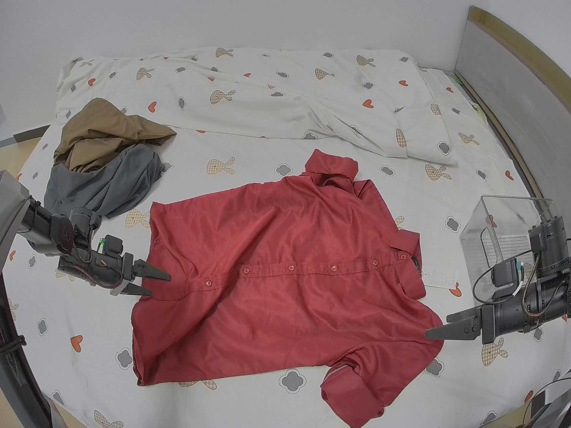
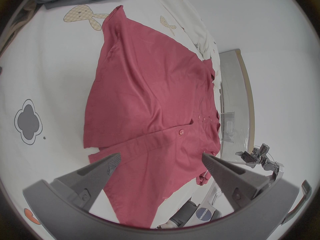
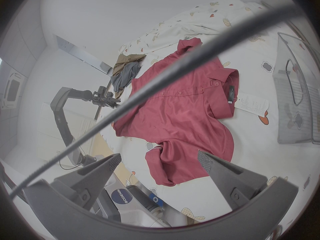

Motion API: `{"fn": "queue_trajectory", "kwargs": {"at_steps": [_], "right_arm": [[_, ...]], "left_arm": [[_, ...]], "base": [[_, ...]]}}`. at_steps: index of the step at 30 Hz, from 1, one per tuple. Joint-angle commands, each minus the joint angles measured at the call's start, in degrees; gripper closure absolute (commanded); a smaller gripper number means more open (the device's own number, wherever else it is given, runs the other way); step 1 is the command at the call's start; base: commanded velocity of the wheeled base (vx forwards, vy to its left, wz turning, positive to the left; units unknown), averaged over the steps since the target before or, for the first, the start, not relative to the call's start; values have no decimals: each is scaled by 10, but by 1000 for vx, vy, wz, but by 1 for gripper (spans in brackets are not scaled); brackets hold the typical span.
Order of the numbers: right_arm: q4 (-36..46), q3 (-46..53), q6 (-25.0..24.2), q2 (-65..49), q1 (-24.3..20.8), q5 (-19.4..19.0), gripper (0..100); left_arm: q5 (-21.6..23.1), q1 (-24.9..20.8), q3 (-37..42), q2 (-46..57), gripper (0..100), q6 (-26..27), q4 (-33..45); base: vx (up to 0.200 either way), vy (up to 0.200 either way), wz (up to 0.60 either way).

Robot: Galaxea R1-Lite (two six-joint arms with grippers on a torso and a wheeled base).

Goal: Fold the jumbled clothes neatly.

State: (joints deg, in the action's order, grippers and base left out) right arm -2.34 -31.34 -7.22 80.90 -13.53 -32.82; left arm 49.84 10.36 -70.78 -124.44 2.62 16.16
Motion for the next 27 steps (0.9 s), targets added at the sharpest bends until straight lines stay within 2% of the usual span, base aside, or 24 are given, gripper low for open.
{"fn": "queue_trajectory", "kwargs": {"at_steps": [1,7,12,16,27], "right_arm": [[0,4,0,2,0,-1,0],[0,6,0,2,-1,-1,0],[0,6,0,2,-1,-1,0],[0,8,0,2,0,-1,0],[0,8,0,2,0,-1,0]], "left_arm": [[0,13,-15,-13,0,-1,-3],[0,41,-51,-16,0,-3,-11],[-2,45,-68,-34,0,-6,-33],[-28,45,-86,-62,0,-4,-50],[-28,9,-114,-105,0,-3,-49]], "base": [[0,0,0],[0,0,0],[0,0,0],[0,0,0],[0,0,0]]}}
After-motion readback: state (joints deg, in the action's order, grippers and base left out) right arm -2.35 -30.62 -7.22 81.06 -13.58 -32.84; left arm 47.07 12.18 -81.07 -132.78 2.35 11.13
